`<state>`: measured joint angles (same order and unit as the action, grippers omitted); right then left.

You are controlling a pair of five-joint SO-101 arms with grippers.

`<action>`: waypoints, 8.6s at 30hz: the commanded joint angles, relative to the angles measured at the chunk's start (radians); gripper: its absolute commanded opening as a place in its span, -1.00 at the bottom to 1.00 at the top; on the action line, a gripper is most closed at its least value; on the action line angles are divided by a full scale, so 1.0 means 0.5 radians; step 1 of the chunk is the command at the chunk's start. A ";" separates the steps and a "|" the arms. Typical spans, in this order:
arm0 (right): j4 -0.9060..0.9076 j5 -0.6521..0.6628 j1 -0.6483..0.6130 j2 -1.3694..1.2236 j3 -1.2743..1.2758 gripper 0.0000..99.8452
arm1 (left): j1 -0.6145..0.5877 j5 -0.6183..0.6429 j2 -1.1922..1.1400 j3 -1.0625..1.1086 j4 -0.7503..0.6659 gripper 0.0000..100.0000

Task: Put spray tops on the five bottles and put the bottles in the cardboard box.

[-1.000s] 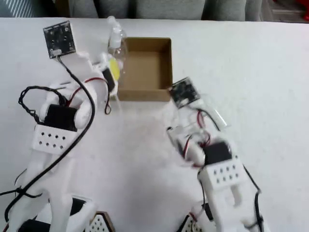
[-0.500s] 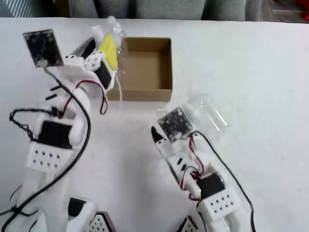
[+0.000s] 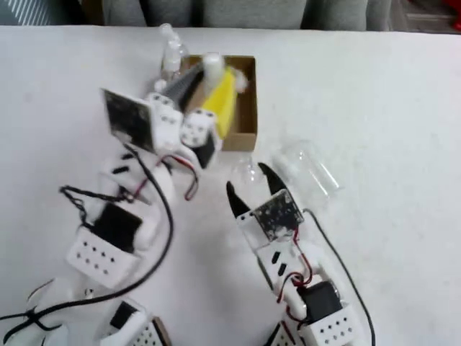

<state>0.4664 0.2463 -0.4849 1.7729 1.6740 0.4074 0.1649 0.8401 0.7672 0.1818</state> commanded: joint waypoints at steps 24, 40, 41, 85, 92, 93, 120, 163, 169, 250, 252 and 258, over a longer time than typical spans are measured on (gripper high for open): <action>-0.026 -0.018 0.014 0.014 0.000 -0.97 | 0.161 0.276 0.066 0.304 -0.669 -0.96; -0.026 -0.018 0.020 0.014 0.000 -0.97 | 0.176 0.267 0.066 0.736 -0.657 -0.96; -0.026 -0.018 0.020 0.014 0.000 -0.97 | 0.180 0.267 0.066 0.746 -0.657 -0.96; -0.026 -0.018 0.087 0.014 0.000 -0.97 | 0.281 0.267 1.174 0.841 0.543 -0.24; -0.026 -0.018 0.173 0.014 -0.003 -0.97 | -0.146 0.267 1.349 0.773 0.666 -0.24; -0.026 -0.018 0.183 0.014 -0.003 -0.97 | -0.222 0.273 1.297 0.743 0.666 -0.24; -1.026 -0.009 0.428 -0.008 0.028 -0.97 | -0.885 -0.316 0.545 1.185 1.019 -0.85; -2.947 -0.359 0.290 -3.371 -1.470 -0.97 | -1.030 -0.433 1.981 1.850 1.620 -0.85; -3.000 -0.506 0.370 -3.893 -1.933 -0.97 | -1.017 -0.433 1.981 1.850 1.620 -0.85; -2.460 -0.083 0.434 -5.479 -3.686 -0.96 | -1.014 -0.430 1.978 1.850 1.577 -0.85; -2.460 -0.083 0.434 -5.479 -3.686 -0.96 | -1.014 -0.430 1.978 1.850 1.577 -0.85; -2.460 -0.083 0.425 -5.479 -3.682 -0.96 | -1.014 -0.430 1.978 1.850 1.577 -0.85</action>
<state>-0.7718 0.1956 -0.2777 -0.9874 -0.1488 -0.0974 -0.0437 1.8128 1.6939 0.9935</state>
